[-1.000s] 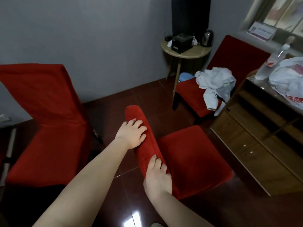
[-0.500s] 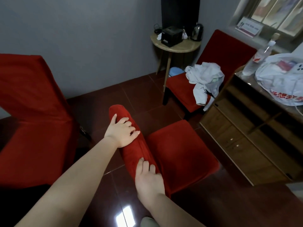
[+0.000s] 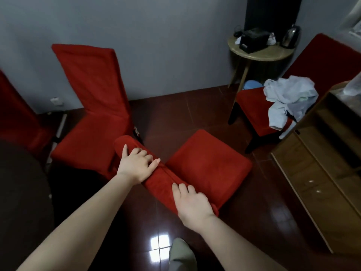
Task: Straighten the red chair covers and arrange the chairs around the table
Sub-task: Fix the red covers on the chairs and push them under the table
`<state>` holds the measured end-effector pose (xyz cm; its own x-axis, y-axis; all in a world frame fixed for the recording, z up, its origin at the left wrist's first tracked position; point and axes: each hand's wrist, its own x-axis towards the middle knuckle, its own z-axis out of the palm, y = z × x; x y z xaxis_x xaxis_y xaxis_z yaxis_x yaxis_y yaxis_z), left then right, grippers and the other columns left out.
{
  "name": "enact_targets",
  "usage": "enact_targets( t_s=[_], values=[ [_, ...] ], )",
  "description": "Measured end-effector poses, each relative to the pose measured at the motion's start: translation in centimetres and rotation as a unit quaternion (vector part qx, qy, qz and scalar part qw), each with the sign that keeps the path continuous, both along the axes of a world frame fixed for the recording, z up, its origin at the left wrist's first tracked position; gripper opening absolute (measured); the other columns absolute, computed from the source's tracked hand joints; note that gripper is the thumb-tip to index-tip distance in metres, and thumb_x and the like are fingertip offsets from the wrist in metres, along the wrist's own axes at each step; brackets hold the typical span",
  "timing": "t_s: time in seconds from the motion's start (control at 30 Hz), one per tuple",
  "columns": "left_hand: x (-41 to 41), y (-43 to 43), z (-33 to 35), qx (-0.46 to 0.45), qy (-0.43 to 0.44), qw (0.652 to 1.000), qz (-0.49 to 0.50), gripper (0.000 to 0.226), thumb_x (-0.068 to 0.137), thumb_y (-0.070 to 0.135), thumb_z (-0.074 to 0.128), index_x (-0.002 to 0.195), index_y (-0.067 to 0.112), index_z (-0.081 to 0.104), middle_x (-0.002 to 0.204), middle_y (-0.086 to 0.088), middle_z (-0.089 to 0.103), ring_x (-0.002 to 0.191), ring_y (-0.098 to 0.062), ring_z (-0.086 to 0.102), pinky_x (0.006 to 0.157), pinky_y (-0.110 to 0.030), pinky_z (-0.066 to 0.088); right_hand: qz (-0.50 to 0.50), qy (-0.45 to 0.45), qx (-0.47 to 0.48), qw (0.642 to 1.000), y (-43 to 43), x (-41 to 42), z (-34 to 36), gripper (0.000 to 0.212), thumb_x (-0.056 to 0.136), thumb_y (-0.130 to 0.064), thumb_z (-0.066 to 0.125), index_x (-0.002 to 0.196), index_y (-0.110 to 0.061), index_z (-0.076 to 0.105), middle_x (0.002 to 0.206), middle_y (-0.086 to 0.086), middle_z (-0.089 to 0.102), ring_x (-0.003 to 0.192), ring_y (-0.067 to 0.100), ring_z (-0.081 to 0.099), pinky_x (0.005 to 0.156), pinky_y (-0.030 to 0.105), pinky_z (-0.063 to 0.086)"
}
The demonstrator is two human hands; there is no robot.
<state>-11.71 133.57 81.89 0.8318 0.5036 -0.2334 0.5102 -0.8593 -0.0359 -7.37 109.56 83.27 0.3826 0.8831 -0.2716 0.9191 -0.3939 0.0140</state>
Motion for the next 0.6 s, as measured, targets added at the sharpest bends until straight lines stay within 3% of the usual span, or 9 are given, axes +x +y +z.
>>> enact_targets(
  t_s=[0.07,0.13,0.23,0.37,0.6],
  values=[
    [-2.4,-2.7,0.1,-0.003,-0.008,0.999,0.045,0.075,0.092,0.071,0.003,0.110,0.037,0.068,0.118,0.014,0.061,0.133,-0.017,0.040,0.119,-0.060,0.000,0.045,0.024,0.015,0.999,-1.9,0.4,-0.5,0.078,0.085,-0.022,0.063,0.149,-0.004,0.022,0.125,0.013,0.047,0.105,0.031,0.053,0.064,0.039,0.050],
    [-4.6,-5.8,0.2,0.002,-0.020,0.996,0.086,0.076,0.093,0.071,0.004,0.112,0.036,0.069,0.117,0.013,0.062,0.129,-0.017,0.043,0.120,-0.059,0.000,0.078,0.032,0.021,0.996,-4.0,0.7,-0.4,0.077,0.087,-0.022,0.062,0.149,-0.006,0.018,0.128,0.014,0.042,0.109,0.033,0.049,0.069,0.042,0.049],
    [-7.6,-10.9,0.2,0.018,-0.040,0.991,0.123,0.084,0.090,0.073,0.000,0.113,0.033,0.070,0.114,0.009,0.066,0.120,-0.017,0.050,0.122,-0.049,0.005,0.116,0.034,0.017,0.993,-7.7,1.1,-0.2,0.072,0.087,-0.023,0.062,0.147,-0.009,0.023,0.127,0.012,0.043,0.111,0.032,0.048,0.076,0.043,0.050],
    [-10.5,-17.9,-0.1,0.043,-0.074,0.982,0.170,0.091,0.085,0.078,0.001,0.102,0.026,0.073,0.102,0.003,0.071,0.108,-0.017,0.060,0.120,-0.038,0.021,0.166,0.020,0.020,0.986,-12.3,2.5,-0.1,0.066,0.087,-0.033,0.063,0.141,-0.011,0.033,0.124,0.009,0.046,0.111,0.030,0.048,0.084,0.043,0.048],
    [-14.2,-27.9,-0.5,0.072,-0.117,0.952,0.274,0.083,0.088,0.078,0.008,0.082,0.022,0.070,0.086,0.000,0.070,0.087,-0.023,0.061,0.091,-0.034,0.042,0.209,-0.019,0.017,0.978,-15.9,3.9,0.2,0.060,0.080,-0.043,0.070,0.127,-0.018,0.041,0.122,0.006,0.048,0.113,0.028,0.047,0.089,0.042,0.041]
  ],
)
